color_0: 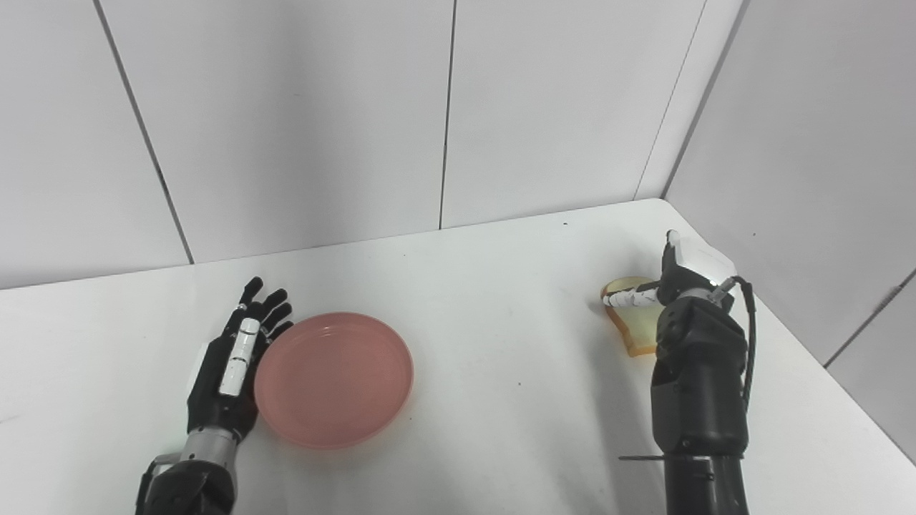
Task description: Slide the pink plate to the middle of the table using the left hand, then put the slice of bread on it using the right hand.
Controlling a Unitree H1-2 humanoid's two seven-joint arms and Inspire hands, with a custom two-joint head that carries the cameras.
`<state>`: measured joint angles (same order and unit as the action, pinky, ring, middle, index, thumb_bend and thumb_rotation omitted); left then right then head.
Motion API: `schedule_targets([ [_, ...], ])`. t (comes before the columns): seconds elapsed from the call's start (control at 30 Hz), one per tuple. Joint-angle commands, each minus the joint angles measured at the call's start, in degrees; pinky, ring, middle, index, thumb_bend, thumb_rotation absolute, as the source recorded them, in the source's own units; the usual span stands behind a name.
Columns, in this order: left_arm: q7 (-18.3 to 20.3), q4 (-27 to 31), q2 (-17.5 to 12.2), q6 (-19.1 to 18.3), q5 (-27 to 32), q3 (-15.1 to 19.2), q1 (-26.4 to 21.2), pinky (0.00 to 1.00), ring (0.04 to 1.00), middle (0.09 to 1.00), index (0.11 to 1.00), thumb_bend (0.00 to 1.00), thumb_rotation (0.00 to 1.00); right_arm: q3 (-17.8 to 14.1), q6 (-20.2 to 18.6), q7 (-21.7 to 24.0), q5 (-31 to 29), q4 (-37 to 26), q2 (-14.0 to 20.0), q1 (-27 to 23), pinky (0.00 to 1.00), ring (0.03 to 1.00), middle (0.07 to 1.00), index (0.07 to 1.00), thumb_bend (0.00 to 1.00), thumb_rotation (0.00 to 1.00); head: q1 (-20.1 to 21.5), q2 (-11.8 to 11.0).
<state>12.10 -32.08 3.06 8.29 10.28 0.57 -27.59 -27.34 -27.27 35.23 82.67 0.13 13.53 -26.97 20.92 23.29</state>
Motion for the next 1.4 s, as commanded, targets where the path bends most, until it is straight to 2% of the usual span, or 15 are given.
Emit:
schedule_targets([
  [0.0, 0.1, -2.4, 0.1, -2.8, -0.2, -0.4, 2.8, 0.87, 0.886, 0.881, 0.936, 0.64, 0.73, 0.1, 0.4, -3.0, 0.3, 0.4, 1.5, -2.4, 0.98, 1.000, 1.000, 1.000, 1.00, 0.41, -0.1, 0.1],
  [0.17, 0.0, -2.0, 0.0, -3.0, -0.4, -0.6, 3.0, 0.87, 0.887, 0.883, 0.942, 0.63, 0.74, 0.5, 0.4, -5.3, 0.2, 3.5, 0.9, -2.9, 0.95, 1.000, 1.000, 1.000, 1.00, 0.42, -0.3, 0.1],
  [0.33, 0.2, -1.7, -0.1, -3.1, -0.3, -0.7, 3.2, 0.86, 0.884, 0.878, 0.939, 0.63, 0.74, 0.2, 0.4, -5.9, -0.1, 6.1, 0.9, -3.3, 0.98, 1.000, 1.000, 1.000, 1.00, 0.42, -0.3, 0.5],
  [0.47, 0.0, -1.4, -0.1, -3.5, -0.4, -0.8, 3.2, 0.87, 0.885, 0.879, 0.937, 0.63, 0.74, 0.5, 0.4, -5.5, 0.7, 7.7, 1.1, -3.3, 0.94, 1.000, 1.000, 1.000, 1.00, 0.45, -0.3, 0.5],
  [0.63, -0.1, -0.8, 0.0, -4.2, -0.1, -0.8, 3.3, 0.87, 0.889, 0.880, 0.932, 0.62, 0.72, -0.1, 0.4, -5.5, -0.8, 8.7, 0.7, -3.2, 1.00, 1.000, 1.000, 1.000, 1.00, 0.45, -0.4, 0.9],
  [0.87, 0.0, -1.0, -0.1, -4.0, -0.3, -0.9, 3.3, 0.87, 0.888, 0.878, 0.934, 0.64, 0.72, -0.6, 0.4, -5.8, -2.6, 8.9, 0.7, -2.3, 1.00, 1.000, 1.000, 1.000, 1.00, 0.45, -0.5, 1.0],
  [0.97, -0.1, -0.8, -0.1, -4.2, -0.3, -1.0, 3.3, 0.87, 0.888, 0.878, 0.936, 0.62, 0.72, -0.4, 0.4, -4.4, -1.5, 8.9, 1.2, -2.1, 0.99, 1.000, 1.000, 1.000, 1.00, 0.46, -0.4, 1.1],
  [1.03, -0.2, -0.8, -0.1, -4.2, -0.4, -1.1, 3.3, 0.87, 0.891, 0.879, 0.940, 0.62, 0.73, -0.2, 0.4, -3.9, -1.1, 8.9, 1.4, -1.9, 0.94, 0.989, 1.000, 1.000, 1.00, 0.47, -0.4, 1.1],
  [1.13, -0.2, -1.0, -0.1, -4.3, -0.4, -1.1, 3.2, 0.87, 0.891, 0.882, 0.938, 0.64, 0.72, 0.1, 0.4, -3.6, -0.6, 9.4, 1.8, -1.8, 0.93, 0.964, 1.000, 0.998, 1.00, 0.47, -0.4, 1.1],
  [1.23, -0.1, -0.8, 0.0, -4.4, -0.2, -1.0, 3.2, 0.87, 0.889, 0.878, 0.936, 0.63, 0.72, 0.8, 0.4, -2.4, 0.3, 9.7, 2.4, -1.8, 0.84, 0.920, 0.990, 0.984, 1.00, 0.47, -0.4, 1.1],
  [1.3, 0.0, -0.9, -0.1, -4.3, -0.1, -0.9, 3.1, 0.88, 0.889, 0.878, 0.936, 0.63, 0.72, 0.9, 0.4, -0.5, 1.4, 9.4, 2.5, -2.2, 0.76, 0.872, 0.935, 0.956, 1.00, 0.46, -0.5, 1.2],
  [1.33, -0.1, -0.7, -0.1, -4.5, -0.2, -1.0, 3.1, 0.88, 0.889, 0.878, 0.936, 0.63, 0.72, 0.8, 0.4, 0.6, 2.0, 9.1, 2.6, -2.3, 0.75, 0.867, 0.929, 0.952, 1.00, 0.45, -0.6, 1.3],
  [1.37, -0.2, -0.6, -0.2, -4.6, -0.3, -1.0, 3.1, 0.87, 0.888, 0.880, 0.938, 0.63, 0.72, 0.7, 0.4, 1.4, 2.5, 9.0, 2.6, -2.4, 0.69, 0.826, 0.887, 0.909, 1.00, 0.44, -0.6, 1.3],
])
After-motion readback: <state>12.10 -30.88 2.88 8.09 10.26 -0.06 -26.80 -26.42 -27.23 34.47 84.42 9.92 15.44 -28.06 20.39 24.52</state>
